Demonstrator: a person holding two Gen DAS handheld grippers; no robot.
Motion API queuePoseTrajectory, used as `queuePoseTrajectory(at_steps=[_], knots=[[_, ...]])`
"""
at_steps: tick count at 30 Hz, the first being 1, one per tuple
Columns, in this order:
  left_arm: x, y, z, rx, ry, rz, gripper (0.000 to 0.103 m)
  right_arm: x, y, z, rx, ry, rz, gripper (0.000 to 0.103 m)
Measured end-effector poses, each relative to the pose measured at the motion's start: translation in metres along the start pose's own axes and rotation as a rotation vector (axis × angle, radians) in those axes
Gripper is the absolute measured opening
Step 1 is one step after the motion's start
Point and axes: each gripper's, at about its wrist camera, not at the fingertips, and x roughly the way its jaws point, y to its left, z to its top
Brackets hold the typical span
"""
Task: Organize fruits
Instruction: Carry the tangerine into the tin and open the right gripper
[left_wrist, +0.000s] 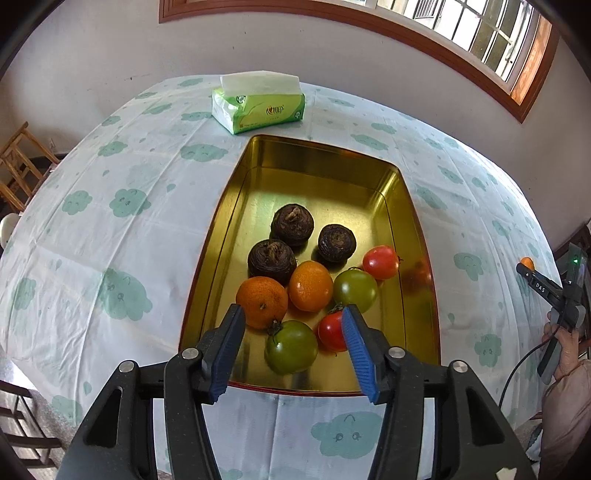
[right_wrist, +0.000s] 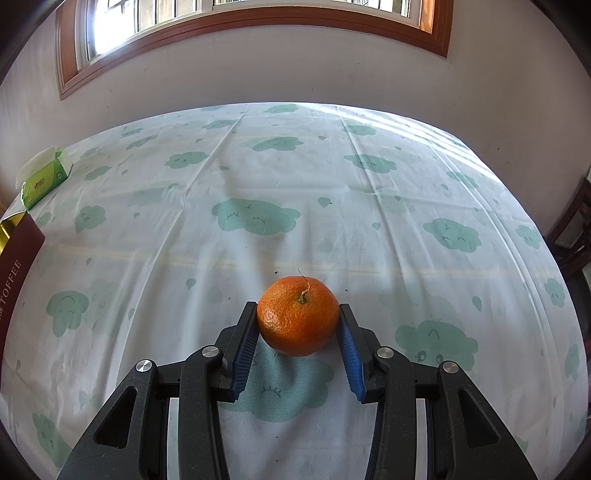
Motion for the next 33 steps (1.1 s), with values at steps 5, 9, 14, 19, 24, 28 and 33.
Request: queuePoseTrajectory(at_steps=[5,9,14,19,24,28,33], knots=[[-0.012,0.002,0.001,0.000,-0.058,0.026,0.065,0.000,0.000,0.000,-0.005,0.000,-0.006,0.043],[-0.017,0.004,0.000,0.000,-0.084,0.048,0.069,-0.001,0.003,0.001,-0.004,0.000,-0.014,0.043],[-0.017,0.011,-0.001,-0.028,-0.088,0.058,0.070,-0.002,0.004,0.000,0.006,0.003,-0.023,0.042],[-0.018,0.017,-0.004,-0.047,-0.095,0.076,0.071,-0.007,0.007,0.000,0.013,0.006,-0.018,0.042],[-0.021,0.022,-0.005,-0.060,-0.112,0.092,0.074,-0.023,0.021,0.002,0.003,-0.014,0.021,0.042],[-0.023,0.025,-0.006,-0.068,-0.121,0.105,0.076,-0.042,0.047,0.009,-0.027,-0.041,0.087,0.042],[-0.023,0.031,-0.008,-0.080,-0.121,0.120,0.077,-0.066,0.101,0.016,-0.109,-0.074,0.191,0.042]])
